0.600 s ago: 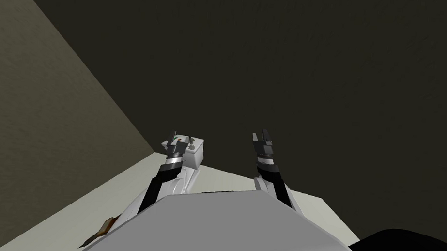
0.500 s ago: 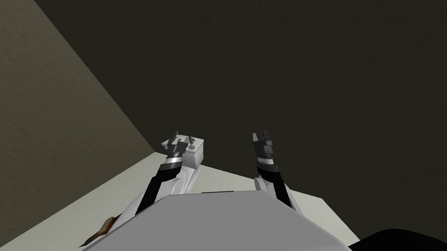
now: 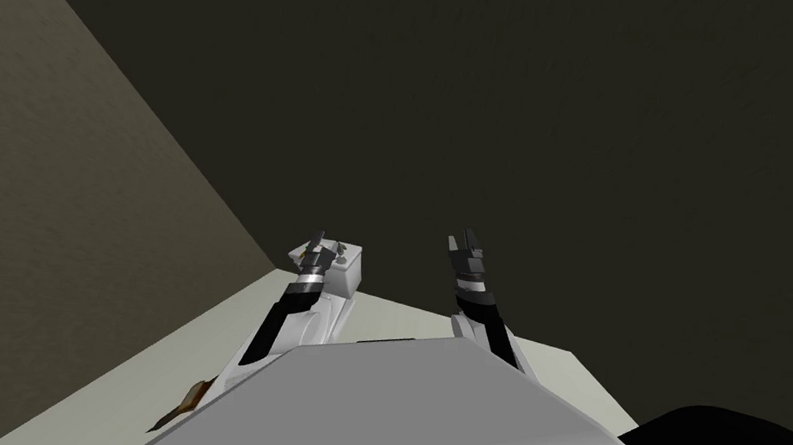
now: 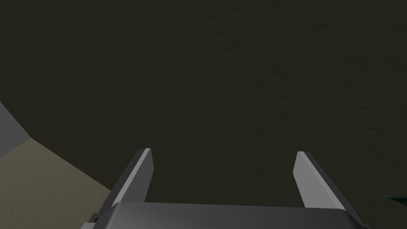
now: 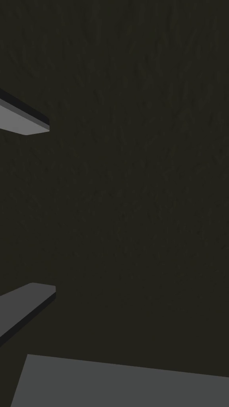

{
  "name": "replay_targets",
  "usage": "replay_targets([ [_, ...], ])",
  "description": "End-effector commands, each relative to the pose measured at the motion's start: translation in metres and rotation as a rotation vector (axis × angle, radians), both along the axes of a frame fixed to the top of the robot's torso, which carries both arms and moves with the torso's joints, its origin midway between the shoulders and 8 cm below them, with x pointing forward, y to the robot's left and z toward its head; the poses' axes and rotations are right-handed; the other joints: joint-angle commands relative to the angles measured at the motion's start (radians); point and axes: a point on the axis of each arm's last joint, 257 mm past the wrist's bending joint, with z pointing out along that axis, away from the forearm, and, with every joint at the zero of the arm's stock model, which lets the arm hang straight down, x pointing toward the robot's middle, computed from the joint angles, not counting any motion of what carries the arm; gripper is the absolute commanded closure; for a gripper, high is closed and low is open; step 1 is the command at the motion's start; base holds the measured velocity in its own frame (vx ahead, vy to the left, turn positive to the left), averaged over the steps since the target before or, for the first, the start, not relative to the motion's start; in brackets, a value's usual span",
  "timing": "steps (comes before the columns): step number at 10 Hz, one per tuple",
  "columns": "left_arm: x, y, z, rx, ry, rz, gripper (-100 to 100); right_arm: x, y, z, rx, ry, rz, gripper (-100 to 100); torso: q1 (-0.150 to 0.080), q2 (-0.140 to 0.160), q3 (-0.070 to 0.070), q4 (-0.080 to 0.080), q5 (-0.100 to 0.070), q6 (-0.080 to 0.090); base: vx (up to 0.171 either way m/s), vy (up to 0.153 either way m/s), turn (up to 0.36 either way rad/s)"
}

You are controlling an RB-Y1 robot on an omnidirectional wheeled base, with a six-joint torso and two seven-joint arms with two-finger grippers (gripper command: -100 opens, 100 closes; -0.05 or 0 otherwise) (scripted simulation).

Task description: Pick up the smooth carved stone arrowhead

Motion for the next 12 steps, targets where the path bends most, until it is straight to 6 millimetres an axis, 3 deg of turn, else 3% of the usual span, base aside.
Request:
replay_targets([
  [1,0.005,0.0,-0.007,0.016,0.035,-0.001,-100,0.0,0.0,0.0,0.0,0.0,0.0,0,0.0,0.0,0.0,0.0,0.0,0.0,-0.011,-0.001,0.004],
  [12,0.046,0.007,-0.04,0.159,0.247,0.004,-100,0.0,0.0,0.0,0.0,0.0,0.0,0,0.0,0.0,0.0,0.0,0.0,0.0,-0.012,0.0,0.002],
])
